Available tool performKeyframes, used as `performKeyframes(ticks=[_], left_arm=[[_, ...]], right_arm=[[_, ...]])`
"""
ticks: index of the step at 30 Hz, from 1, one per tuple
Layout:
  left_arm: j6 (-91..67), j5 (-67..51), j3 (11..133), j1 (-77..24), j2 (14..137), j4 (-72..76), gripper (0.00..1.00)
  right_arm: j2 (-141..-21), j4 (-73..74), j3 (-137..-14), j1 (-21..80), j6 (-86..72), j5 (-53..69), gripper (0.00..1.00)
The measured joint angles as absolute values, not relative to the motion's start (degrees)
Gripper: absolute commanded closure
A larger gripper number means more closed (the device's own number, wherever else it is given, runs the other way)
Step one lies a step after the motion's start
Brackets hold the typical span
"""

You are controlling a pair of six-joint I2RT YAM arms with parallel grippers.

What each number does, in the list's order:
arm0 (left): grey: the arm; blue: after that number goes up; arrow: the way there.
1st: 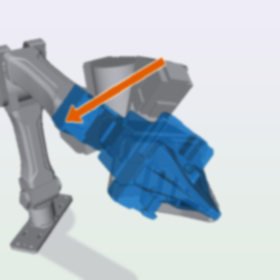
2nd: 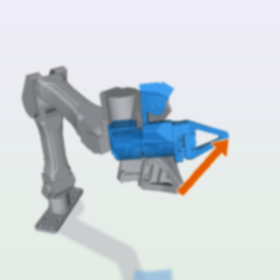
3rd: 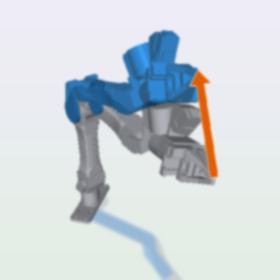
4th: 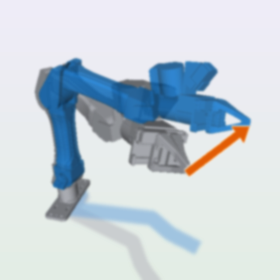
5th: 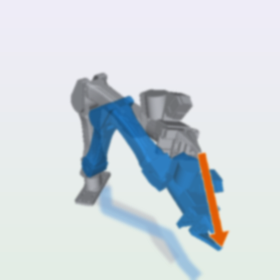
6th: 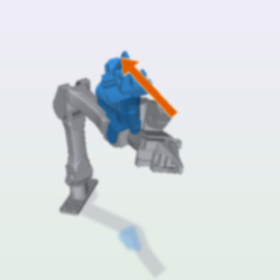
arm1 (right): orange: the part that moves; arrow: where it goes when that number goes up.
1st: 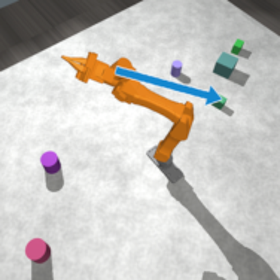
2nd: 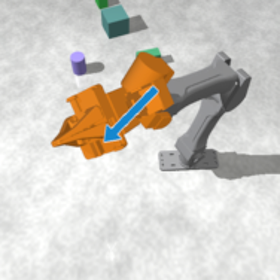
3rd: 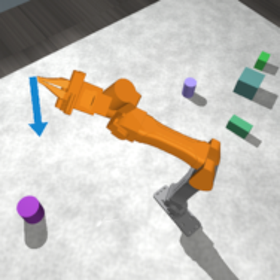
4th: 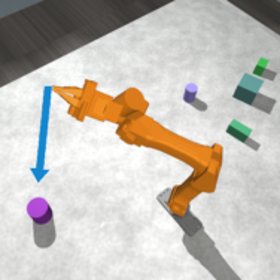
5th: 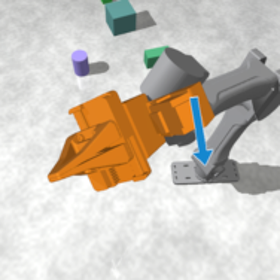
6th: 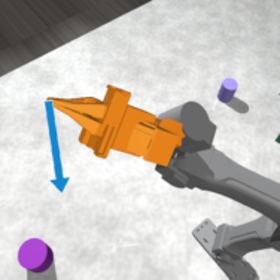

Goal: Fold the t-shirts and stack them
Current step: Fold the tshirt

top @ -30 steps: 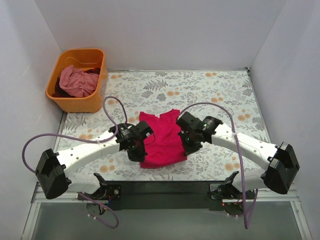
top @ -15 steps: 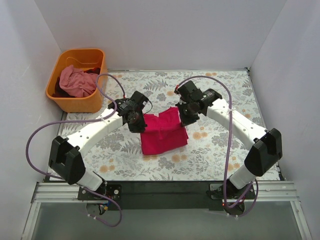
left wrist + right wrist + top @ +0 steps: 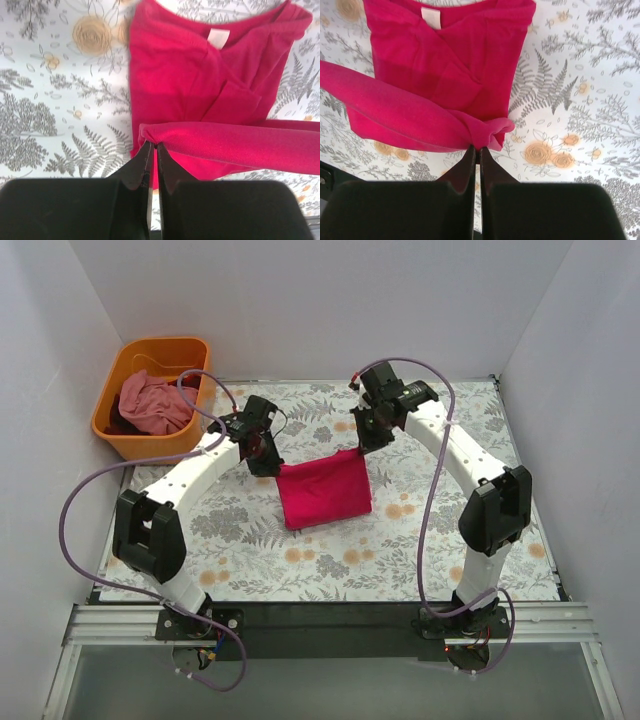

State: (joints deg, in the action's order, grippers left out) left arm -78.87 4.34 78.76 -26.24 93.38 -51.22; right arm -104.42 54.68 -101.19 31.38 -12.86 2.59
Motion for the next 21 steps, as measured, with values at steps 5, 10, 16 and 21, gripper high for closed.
performKeyframes(ticks=[5, 10, 16, 21], left_arm=[[-77.3, 3.1, 81.1, -23.8, 97.8, -48.2, 1.00], [-76.3, 2.1, 82.2, -22.3, 102.8, -45.7, 1.00], [-76.5, 2.0, 82.2, -21.4, 104.9, -45.2, 1.00], [-76.5, 2.4, 81.8, -21.4, 104.2, -44.4, 1.00]], right_arm=[[-109.7, 54.4, -108.2, 29.3, -11.7, 4.4, 0.99], [-114.7, 53.9, -111.0, 27.8, -11.3, 5.7, 0.99], [-120.0, 53.6, -111.2, 27.0, -10.2, 6.9, 0.99], [-120.9, 52.0, -111.2, 27.0, -9.7, 6.9, 0.99]])
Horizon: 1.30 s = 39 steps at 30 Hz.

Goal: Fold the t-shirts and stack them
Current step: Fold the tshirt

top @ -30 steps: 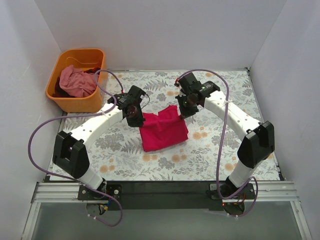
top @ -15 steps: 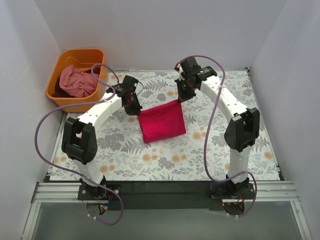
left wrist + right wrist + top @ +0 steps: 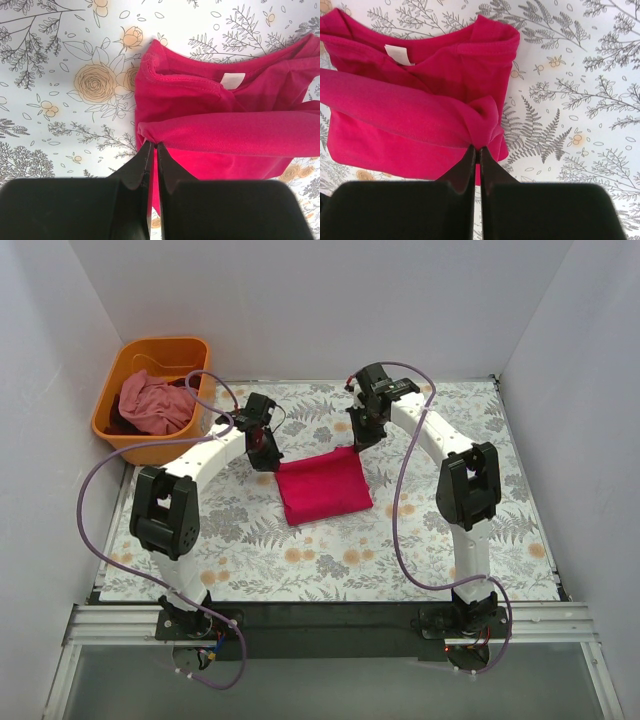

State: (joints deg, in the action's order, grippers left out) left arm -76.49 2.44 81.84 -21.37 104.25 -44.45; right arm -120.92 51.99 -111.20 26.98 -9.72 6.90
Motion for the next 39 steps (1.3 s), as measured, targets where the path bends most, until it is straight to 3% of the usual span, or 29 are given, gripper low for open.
performKeyframes(ticks=[10, 11, 12, 13, 18, 19, 24, 28, 33, 36, 39], left_arm=[[-76.3, 4.1, 81.8, -21.3, 105.8, -41.6, 0.99], [-76.3, 4.4, 81.8, -21.3, 106.6, -41.5, 0.97], [-76.3, 4.6, 81.9, -21.3, 107.1, -41.4, 0.91], [-76.2, 4.9, 81.9, -21.3, 107.7, -41.3, 0.88], [-75.8, 7.3, 82.2, -20.9, 109.1, -41.5, 0.68], [-75.8, 7.7, 82.5, -20.8, 109.1, -41.6, 0.58], [-75.9, 8.0, 83.7, -20.7, 108.0, -40.6, 0.42], [-76.3, 3.5, 78.0, -20.7, 101.7, -35.0, 0.40], [-77.4, -6.0, 68.4, -20.7, 94.5, -25.6, 0.61], [-78.3, -9.8, 67.9, -20.1, 97.8, -21.1, 0.71], [-79.7, -12.8, 67.9, -17.6, 103.2, -17.3, 0.74]], right_arm=[[-121.1, 47.3, -109.4, 26.2, -9.6, 6.5, 0.99], [-121.3, 46.8, -109.2, 26.0, -9.6, 6.5, 0.95], [-121.4, 46.2, -109.0, 25.9, -9.7, 6.6, 0.85], [-121.6, 45.9, -108.9, 25.8, -9.8, 6.7, 0.82], [-122.3, 44.2, -108.9, 25.4, -9.9, 6.6, 0.75], [-122.2, 43.7, -108.9, 25.3, -10.0, 6.6, 0.73], [-118.2, 37.4, -103.2, 24.4, -11.1, 9.4, 0.68], [-108.8, 26.3, -89.5, 22.4, -14.7, 18.3, 0.66], [-105.6, 10.3, -80.6, 19.6, -21.2, 32.7, 0.66], [-108.8, 1.3, -79.2, 18.6, -25.5, 38.9, 0.66], [-114.2, -5.8, -79.3, 17.9, -28.7, 43.1, 0.66]])
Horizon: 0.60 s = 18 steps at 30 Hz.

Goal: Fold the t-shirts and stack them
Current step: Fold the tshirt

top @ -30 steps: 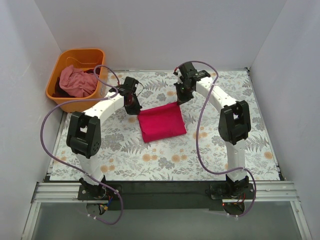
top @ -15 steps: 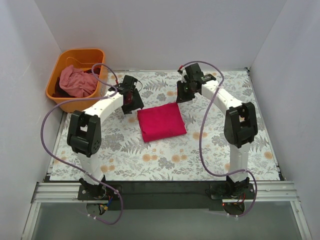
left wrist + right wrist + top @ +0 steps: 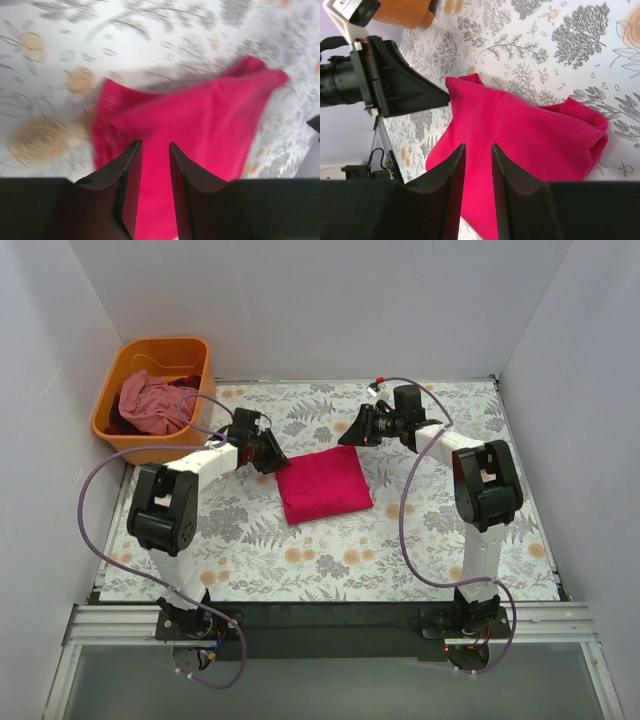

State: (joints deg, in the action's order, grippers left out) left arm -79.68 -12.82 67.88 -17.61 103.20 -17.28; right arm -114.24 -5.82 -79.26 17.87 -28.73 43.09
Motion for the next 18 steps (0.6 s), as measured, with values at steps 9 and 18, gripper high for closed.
performKeyframes(ticks=[9, 18], left_arm=[[-81.2, -17.8, 76.9, -11.8, 118.0, -14.1, 0.78], [-80.5, -18.9, 79.4, -11.6, 118.0, -15.0, 0.45]], right_arm=[[-130.3, -12.6, -83.4, 15.1, -34.0, 46.1, 0.64], [-126.3, -15.5, -79.4, 12.9, -36.2, 47.2, 0.52]])
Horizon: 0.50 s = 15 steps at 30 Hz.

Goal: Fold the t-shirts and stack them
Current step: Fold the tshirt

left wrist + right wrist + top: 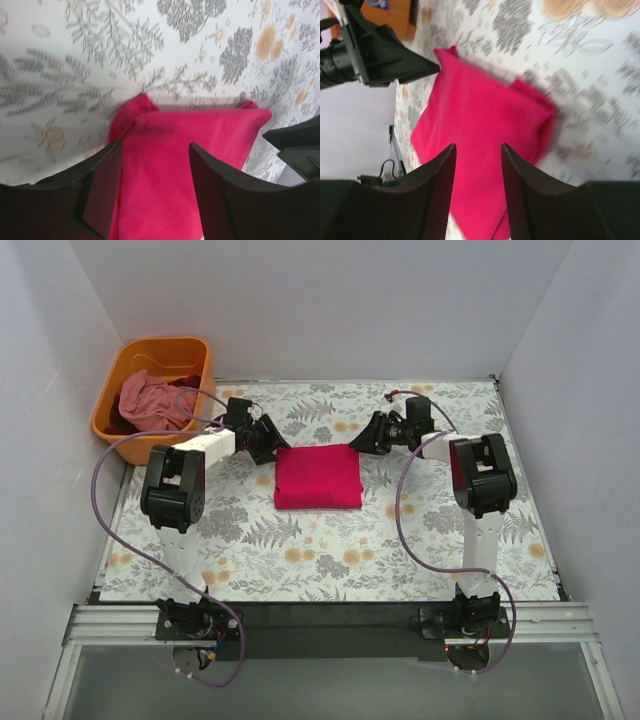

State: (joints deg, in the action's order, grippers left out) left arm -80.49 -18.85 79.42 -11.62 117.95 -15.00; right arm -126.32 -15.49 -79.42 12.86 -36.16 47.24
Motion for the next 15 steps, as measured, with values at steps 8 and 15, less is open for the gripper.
performKeyframes(ticks=[8, 15], left_arm=[[-81.2, -20.0, 68.6, -14.2, 99.6, -16.3, 0.66], [-82.5, -21.1, 55.7, -19.3, 92.6, -13.0, 0.87]], right_arm=[[-107.4, -21.3, -62.0, 14.7, -36.4, 50.0, 0.50], [-106.7, -26.0, -51.8, 19.1, -37.4, 53.3, 0.50]])
